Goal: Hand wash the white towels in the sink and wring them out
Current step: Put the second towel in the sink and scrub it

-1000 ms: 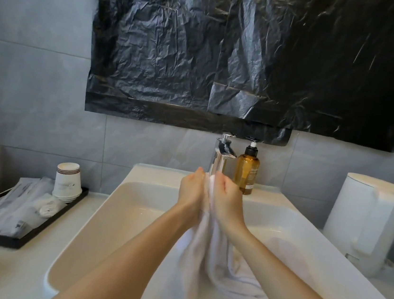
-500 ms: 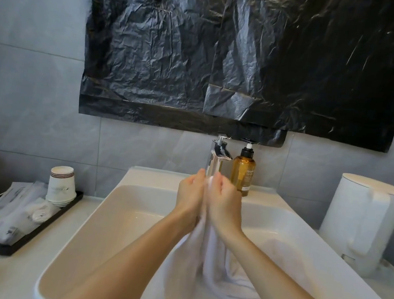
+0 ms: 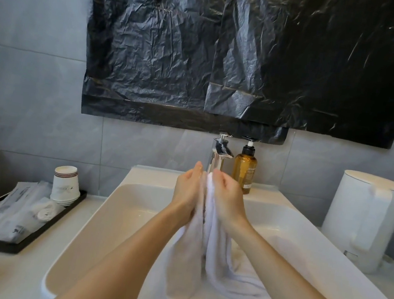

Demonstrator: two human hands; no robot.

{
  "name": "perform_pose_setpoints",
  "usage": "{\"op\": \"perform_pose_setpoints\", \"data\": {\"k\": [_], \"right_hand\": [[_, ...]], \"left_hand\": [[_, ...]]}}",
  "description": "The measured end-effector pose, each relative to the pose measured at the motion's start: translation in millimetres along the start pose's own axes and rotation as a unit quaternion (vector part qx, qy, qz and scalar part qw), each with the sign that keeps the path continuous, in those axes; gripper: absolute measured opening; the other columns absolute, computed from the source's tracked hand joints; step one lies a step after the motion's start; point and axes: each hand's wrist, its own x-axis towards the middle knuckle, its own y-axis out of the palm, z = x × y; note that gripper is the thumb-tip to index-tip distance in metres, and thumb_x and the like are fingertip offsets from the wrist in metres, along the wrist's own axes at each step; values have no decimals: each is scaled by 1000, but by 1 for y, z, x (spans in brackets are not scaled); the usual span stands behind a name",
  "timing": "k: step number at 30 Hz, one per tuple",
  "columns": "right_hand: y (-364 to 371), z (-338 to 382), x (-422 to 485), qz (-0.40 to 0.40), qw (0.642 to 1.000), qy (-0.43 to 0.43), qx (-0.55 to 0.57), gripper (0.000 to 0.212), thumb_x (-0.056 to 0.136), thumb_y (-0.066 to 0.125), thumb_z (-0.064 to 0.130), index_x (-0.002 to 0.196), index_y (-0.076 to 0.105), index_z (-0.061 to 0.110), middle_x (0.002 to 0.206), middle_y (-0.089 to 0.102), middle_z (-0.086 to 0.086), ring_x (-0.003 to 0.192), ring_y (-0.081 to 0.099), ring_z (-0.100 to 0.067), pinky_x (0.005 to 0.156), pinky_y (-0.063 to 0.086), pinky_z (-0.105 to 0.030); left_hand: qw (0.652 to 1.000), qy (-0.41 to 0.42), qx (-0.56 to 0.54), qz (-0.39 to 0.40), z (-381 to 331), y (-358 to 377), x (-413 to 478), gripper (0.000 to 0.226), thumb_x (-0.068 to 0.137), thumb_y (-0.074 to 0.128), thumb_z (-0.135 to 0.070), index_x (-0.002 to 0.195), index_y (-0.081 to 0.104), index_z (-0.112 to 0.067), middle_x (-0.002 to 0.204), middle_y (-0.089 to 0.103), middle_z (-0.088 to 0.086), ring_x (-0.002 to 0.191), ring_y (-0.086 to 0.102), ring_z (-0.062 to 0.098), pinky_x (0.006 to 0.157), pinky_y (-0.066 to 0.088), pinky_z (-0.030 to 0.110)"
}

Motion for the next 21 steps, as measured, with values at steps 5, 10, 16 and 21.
{"op": "perform_pose_setpoints", "data": {"k": [5, 10, 16, 21], "right_hand": [[-36, 3, 26, -193, 979, 46, 47, 42, 102, 40, 29, 62, 33, 17, 58, 34, 7, 60, 31, -10, 51, 28, -21], [-48, 1, 28, -235, 971, 45, 13, 49, 103, 39, 37, 57, 36, 19, 52, 37, 8, 55, 37, -10, 55, 31, -27], [-56, -18, 39, -249, 958, 143, -5, 50, 103, 36, 38, 60, 45, 15, 61, 46, -1, 67, 46, -19, 67, 37, -32], [-34, -3, 20, -179, 981, 59, -35, 43, 104, 35, 35, 67, 45, 15, 66, 50, -1, 65, 47, -13, 62, 31, -33]], "left_hand": [[915, 161, 369, 29, 8, -15, 10, 37, 85, 58, -62, 89, 51, -26, 86, 56, -11, 81, 55, 14, 66, 38, 32], [890, 68, 423, 155, 13, -22, 11, 46, 83, 64, -58, 66, 56, -16, 66, 54, -5, 61, 50, 11, 51, 33, 15], [964, -15, 136, 228, 1, -22, 12, 60, 82, 57, -64, 105, 70, -11, 101, 72, 14, 90, 68, 24, 85, 53, 36], [997, 31, 52, 42, -3, -7, 8, 44, 100, 43, -48, 86, 64, -12, 79, 67, 4, 75, 63, 15, 59, 49, 20]]}}
